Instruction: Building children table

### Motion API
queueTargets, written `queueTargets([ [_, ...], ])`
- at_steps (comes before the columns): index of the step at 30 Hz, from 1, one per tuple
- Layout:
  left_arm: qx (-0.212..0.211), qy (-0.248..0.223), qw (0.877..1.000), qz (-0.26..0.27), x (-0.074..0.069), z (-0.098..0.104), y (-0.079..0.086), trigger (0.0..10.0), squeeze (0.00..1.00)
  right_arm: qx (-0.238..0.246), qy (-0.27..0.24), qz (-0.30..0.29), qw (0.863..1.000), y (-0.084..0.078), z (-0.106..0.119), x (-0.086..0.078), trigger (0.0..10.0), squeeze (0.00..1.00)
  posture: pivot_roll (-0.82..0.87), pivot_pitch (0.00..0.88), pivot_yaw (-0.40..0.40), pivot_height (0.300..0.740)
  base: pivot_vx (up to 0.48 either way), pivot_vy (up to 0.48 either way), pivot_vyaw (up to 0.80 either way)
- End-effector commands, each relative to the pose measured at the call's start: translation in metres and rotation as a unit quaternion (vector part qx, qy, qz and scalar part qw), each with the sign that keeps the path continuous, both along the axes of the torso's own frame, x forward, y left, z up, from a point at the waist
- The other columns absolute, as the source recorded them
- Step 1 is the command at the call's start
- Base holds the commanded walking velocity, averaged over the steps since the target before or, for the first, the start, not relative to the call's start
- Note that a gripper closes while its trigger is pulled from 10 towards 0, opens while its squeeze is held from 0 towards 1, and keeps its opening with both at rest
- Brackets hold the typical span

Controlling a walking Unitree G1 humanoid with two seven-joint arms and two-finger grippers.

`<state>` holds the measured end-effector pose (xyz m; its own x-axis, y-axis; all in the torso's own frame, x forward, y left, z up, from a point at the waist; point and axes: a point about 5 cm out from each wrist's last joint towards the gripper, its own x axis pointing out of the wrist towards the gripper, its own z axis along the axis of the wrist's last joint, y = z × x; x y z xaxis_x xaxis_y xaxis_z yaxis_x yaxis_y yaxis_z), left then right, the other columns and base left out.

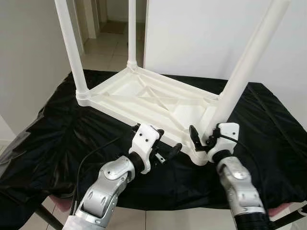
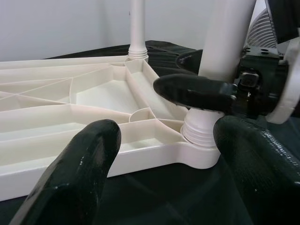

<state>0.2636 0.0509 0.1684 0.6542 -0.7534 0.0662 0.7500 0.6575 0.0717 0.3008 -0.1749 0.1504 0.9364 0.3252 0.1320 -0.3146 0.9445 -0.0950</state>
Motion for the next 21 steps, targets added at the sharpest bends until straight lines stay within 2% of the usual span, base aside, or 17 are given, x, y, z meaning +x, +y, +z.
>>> queueTargets([
  [1, 0.004, 0.002, 1.0, 0.005, -0.001, -0.001, 0.001, 10.0, 0.0, -0.011, 0.006, 0.033, 0.999, 0.001, -0.005, -0.003, 10.0, 0.0, 0.01, 0.0, -0.046, 0.74, 0.0, 0.0, 0.0],
  [3, 0.004, 0.002, 1.0, 0.005, -0.001, -0.001, 0.001, 10.0, 0.0, -0.011, 0.006, 0.033, 0.999, 0.001, -0.005, -0.003, 10.0, 0.0, 0.01, 0.0, -0.046, 0.74, 0.0, 0.0, 0.0],
  [5, 0.008, 0.004, 1.0, 0.002, -0.002, -0.002, 0.002, 10.0, 0.0, -0.047, 0.019, 0.076, 0.996, -0.004, -0.012, -0.004, 10.0, 0.0, 0.01, 0.0, -0.041, 0.74, 0.0, 0.0, 0.0],
  [6, 0.008, 0.004, 1.0, 0.002, -0.002, -0.002, 0.002, 10.0, 0.0, -0.047, 0.019, 0.076, 0.996, -0.004, -0.012, -0.004, 10.0, 0.0, 0.01, 0.0, -0.041, 0.74, 0.0, 0.0, 0.0],
  [7, 0.009, 0.003, 1.0, 0.001, -0.002, -0.002, 0.002, 10.0, 0.0, -0.067, 0.028, 0.094, 0.993, -0.006, -0.016, -0.004, 10.0, 0.0, 0.01, 0.0, -0.037, 0.74, 0.0, 0.0, 0.0],
  [10, 0.009, 0.002, 1.0, -0.001, -0.002, -0.001, 0.001, 10.0, 0.0, -0.078, 0.045, 0.118, 0.989, -0.009, -0.022, -0.005, 10.0, 0.0, 0.01, 0.0, -0.035, 0.74, 0.0, 0.0, 0.0],
  [11, 0.009, 0.003, 1.0, -0.001, -0.002, -0.001, 0.001, 10.0, 0.0, -0.079, 0.052, 0.126, 0.988, -0.01, -0.025, -0.006, 8.3, 0.0, 0.01, 0.0, -0.035, 0.74, 0.0, 0.0, 0.0],
  [12, 0.009, 0.003, 1.0, -0.001, -0.002, -0.001, 0.001, 10.0, 0.0, -0.079, 0.062, 0.129, 0.987, -0.012, -0.029, -0.007, 4.4, 0.0, 0.0, 0.0, -0.033, 0.74, 0.0, 0.0, 0.0],
  [15, 0.009, 0.003, 1.0, -0.001, -0.002, -0.001, 0.001, 10.0, 0.0, -0.079, 0.068, 0.134, 0.986, -0.014, -0.032, -0.008, 4.4, 0.0, 0.0, 0.0, -0.034, 0.74, 0.0, 0.0, 0.0],
  [16, 0.009, 0.004, 1.0, -0.002, -0.002, -0.002, 0.001, 10.0, 0.0, -0.086, 0.073, 0.138, 0.984, -0.015, -0.035, -0.009, 1.6, 0.0, 0.0, 0.0, -0.035, 0.74, 0.0, 0.0, 0.0],
  [17, 0.009, 0.004, 1.0, -0.002, -0.002, -0.002, 0.001, 10.0, 0.0, -0.086, 0.073, 0.138, 0.984, -0.015, -0.035, -0.009, 1.6, 0.0, 0.0, 0.0, -0.035, 0.74, 0.0, 0.0, 0.0],
  [18, 0.01, 0.004, 1.0, -0.002, -0.003, -0.002, 0.001, 10.0, 0.0, -0.086, 0.079, 0.141, 0.983, -0.017, -0.038, -0.01, 0.0, 0.0, 0.01, 0.0, -0.034, 0.74, 0.0, 0.0, 0.0],
  [21, 0.011, 0.004, 1.0, -0.001, -0.002, -0.002, 0.001, 10.0, 0.0, -0.063, 0.087, 0.123, 0.987, -0.021, -0.043, -0.011, 0.0, 0.0, 0.01, 0.0, -0.039, 0.74, 0.0, 0.0, 0.0],
])
